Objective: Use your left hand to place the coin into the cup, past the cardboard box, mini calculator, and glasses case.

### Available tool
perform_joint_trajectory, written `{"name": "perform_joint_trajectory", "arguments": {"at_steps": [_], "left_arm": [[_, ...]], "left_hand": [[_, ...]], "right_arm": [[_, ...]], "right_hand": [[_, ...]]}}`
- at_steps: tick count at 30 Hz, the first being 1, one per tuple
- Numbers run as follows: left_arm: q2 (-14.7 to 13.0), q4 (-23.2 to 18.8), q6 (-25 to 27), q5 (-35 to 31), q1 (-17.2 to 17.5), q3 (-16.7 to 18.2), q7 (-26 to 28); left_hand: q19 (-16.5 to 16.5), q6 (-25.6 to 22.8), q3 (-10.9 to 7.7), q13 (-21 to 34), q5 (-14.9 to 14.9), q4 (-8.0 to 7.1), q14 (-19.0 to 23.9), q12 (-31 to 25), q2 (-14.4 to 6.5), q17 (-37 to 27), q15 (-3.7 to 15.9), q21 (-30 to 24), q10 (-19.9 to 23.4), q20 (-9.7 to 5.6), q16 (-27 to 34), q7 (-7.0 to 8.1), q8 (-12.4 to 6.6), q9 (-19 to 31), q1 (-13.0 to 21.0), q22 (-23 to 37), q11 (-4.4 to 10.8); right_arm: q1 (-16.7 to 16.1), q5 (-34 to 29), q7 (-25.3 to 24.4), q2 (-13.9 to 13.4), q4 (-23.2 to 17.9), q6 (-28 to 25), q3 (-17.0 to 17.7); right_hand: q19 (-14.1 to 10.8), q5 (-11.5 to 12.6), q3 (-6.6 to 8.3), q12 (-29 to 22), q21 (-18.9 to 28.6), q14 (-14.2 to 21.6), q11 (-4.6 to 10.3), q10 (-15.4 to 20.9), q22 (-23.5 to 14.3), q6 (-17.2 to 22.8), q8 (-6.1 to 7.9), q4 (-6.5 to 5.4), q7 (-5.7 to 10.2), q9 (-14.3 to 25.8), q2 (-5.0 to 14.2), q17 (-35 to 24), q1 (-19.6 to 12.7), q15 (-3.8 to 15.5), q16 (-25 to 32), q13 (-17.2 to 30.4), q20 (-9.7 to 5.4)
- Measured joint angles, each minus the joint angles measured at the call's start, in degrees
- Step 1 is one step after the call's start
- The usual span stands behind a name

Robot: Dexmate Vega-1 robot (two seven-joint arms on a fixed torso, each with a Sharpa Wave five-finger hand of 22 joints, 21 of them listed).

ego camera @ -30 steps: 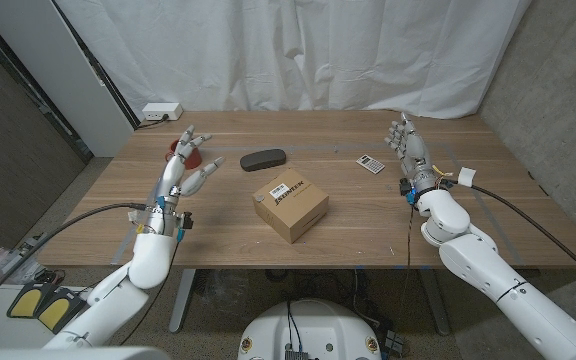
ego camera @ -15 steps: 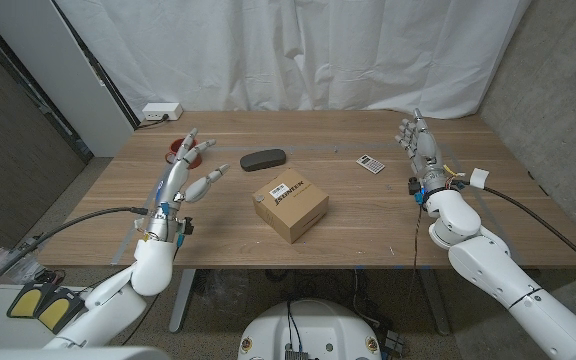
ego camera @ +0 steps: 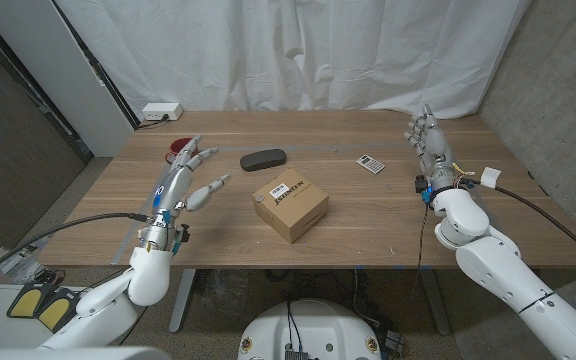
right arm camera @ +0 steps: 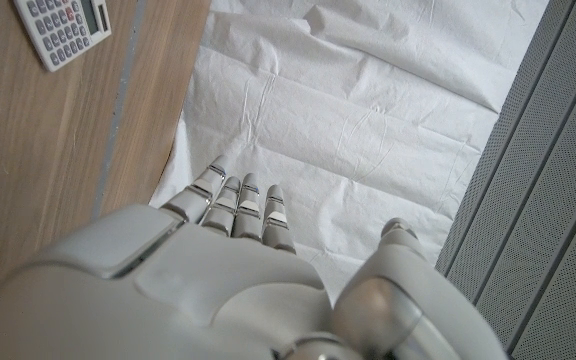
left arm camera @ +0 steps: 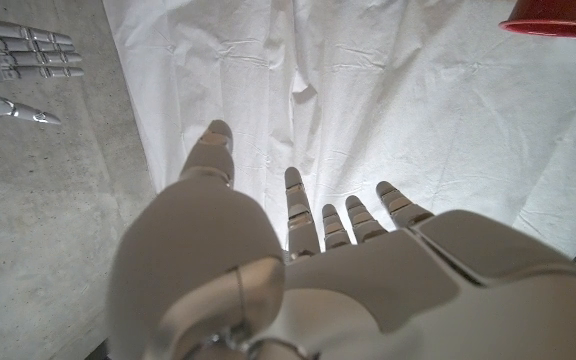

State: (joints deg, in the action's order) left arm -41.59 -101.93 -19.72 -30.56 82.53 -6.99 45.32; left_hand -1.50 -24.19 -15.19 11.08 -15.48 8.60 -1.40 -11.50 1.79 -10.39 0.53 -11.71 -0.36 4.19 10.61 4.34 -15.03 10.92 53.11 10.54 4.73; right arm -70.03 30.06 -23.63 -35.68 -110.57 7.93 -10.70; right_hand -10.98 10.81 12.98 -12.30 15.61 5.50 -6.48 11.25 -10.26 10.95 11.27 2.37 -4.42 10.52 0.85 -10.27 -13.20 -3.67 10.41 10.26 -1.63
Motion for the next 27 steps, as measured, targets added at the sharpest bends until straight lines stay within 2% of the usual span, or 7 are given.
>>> {"name": "perform_joint_trajectory", "arguments": {"at_steps": [7, 8, 12, 13, 18, 19, 27], "left_arm": [[-1.7, -2.3, 0.0, 0.0, 2.3, 0.4, 0.0], [-1.9, -2.5, 3.7, -2.8, 2.5, 0.5, 1.9], [-1.9, -2.5, 5.3, -3.9, 2.5, 0.5, 2.2], [-3.0, -3.9, 5.5, -4.0, 3.7, 0.8, 2.3], [-3.0, -3.9, 7.5, -5.7, 3.7, 0.8, 2.6], [-4.7, -5.8, 8.1, -6.2, 5.2, 1.2, 2.6], [-6.6, -7.9, 11.1, -8.9, 6.8, 1.8, 2.8]], "left_hand": [[0.0, 0.4, 0.0, 0.0, 0.0, 0.0, 0.0, 0.0, 0.3, 0.0, 0.0, 0.0, 0.2, 0.0, 0.0, 0.41, 0.23, 0.0, 0.3, 0.0, 0.21], [0.0, 0.4, 0.0, 0.0, 0.0, 0.0, 0.0, 0.0, 0.3, 0.0, 0.0, 0.0, 0.2, 0.0, 0.0, 0.41, 0.23, 0.0, 0.3, 0.0, 0.21], [0.0, 0.7, 0.0, 0.0, 0.0, 0.0, -0.2, 0.0, 0.0, -0.2, 0.24, 0.0, 0.2, 0.0, 0.0, 0.71, 0.65, 0.0, 0.6, 0.0, 0.21], [0.0, 0.7, 0.0, 0.0, 0.0, 0.0, -0.2, 0.0, 0.0, -0.2, 0.24, 0.0, 0.2, 0.03, 0.0, 0.71, 0.66, 0.0, 0.6, 0.0, 0.21], [-0.2, 1.0, 0.0, 0.0, 0.0, 0.0, -0.2, 0.0, 0.3, -0.2, 0.24, 0.0, -0.1, 0.23, 0.0, 1.01, 0.66, 0.0, 0.9, 0.0, 0.52], [-0.2, 1.0, 0.0, 0.0, 0.0, 0.0, -0.2, 0.0, 0.3, -0.2, 0.24, 0.0, -0.1, 0.23, 0.0, 1.01, 0.66, 0.0, 0.9, 0.0, 0.56], [-0.5, 1.6, 0.0, 0.0, -0.2, 0.0, -0.2, 0.0, 0.3, -0.2, 0.23, 0.0, 0.2, 0.52, 0.0, 1.54, 1.11, 0.0, 1.5, 0.0, 0.83]], "right_arm": [[0.0, -0.4, -0.6, 0.0, 0.0, -0.8, 0.0], [-0.5, -0.5, -0.6, -0.1, -1.6, -0.9, 0.8], [-0.6, -0.5, -0.6, -0.1, -2.0, -0.9, 0.9], [-0.6, -0.7, -0.9, -0.1, -2.1, -1.5, 1.0], [-0.7, -0.7, -0.9, -0.1, -2.6, -1.5, 1.2], [-0.7, -0.9, -1.2, -0.1, -2.8, -2.1, 1.3], [-0.9, -1.1, -1.9, -0.3, -4.1, -3.4, 2.0]], "right_hand": [[0.0, 0.0, 0.0, 0.0, 0.0, 0.0, 0.24, 0.2, 0.0, 0.3, 0.0, 0.0, 0.25, 0.0, 0.0, 0.0, 0.0, 0.0, 0.0, 0.0, 0.0], [0.0, 0.0, 0.0, 0.0, 0.0, 0.0, 0.24, 0.2, 0.0, 0.3, 0.0, 0.0, 0.25, 0.0, 0.0, 0.0, 0.0, 0.0, 0.0, 0.0, 0.0], [0.0, 0.0, 0.0, 0.0, 0.0, 0.0, 0.24, 0.2, 0.0, 0.3, 0.0, 0.0, 0.25, 0.0, 0.0, 0.0, 0.0, 0.0, 0.0, 0.0, 0.0], [0.0, 0.0, 0.0, 0.0, 0.0, 0.0, 0.24, 0.2, 0.0, 0.3, 0.0, 0.0, 0.25, 0.0, 0.0, 0.0, 0.0, 0.0, 0.0, 0.0, 0.0], [0.0, 0.0, -0.18, 0.0, 0.0, 0.0, 0.24, 0.2, 0.0, 0.3, 0.0, 0.18, 0.25, 0.0, 0.0, 0.0, 0.0, 0.0, 0.0, 0.0, 0.0], [0.0, 0.0, -0.25, 0.0, -0.2, 0.0, 0.24, 0.2, 0.0, 0.2, 0.0, 0.25, 0.25, 0.0, 0.0, 0.0, 0.0, 0.0, 0.0, 0.0, 0.01], [-0.2, 0.0, -0.24, 0.0, -0.4, 0.3, 0.44, 0.4, 0.0, 0.5, 0.0, 0.24, 0.04, 0.0, 0.0, 0.0, 0.0, 0.31, 0.0, 0.0, 0.22]]}}
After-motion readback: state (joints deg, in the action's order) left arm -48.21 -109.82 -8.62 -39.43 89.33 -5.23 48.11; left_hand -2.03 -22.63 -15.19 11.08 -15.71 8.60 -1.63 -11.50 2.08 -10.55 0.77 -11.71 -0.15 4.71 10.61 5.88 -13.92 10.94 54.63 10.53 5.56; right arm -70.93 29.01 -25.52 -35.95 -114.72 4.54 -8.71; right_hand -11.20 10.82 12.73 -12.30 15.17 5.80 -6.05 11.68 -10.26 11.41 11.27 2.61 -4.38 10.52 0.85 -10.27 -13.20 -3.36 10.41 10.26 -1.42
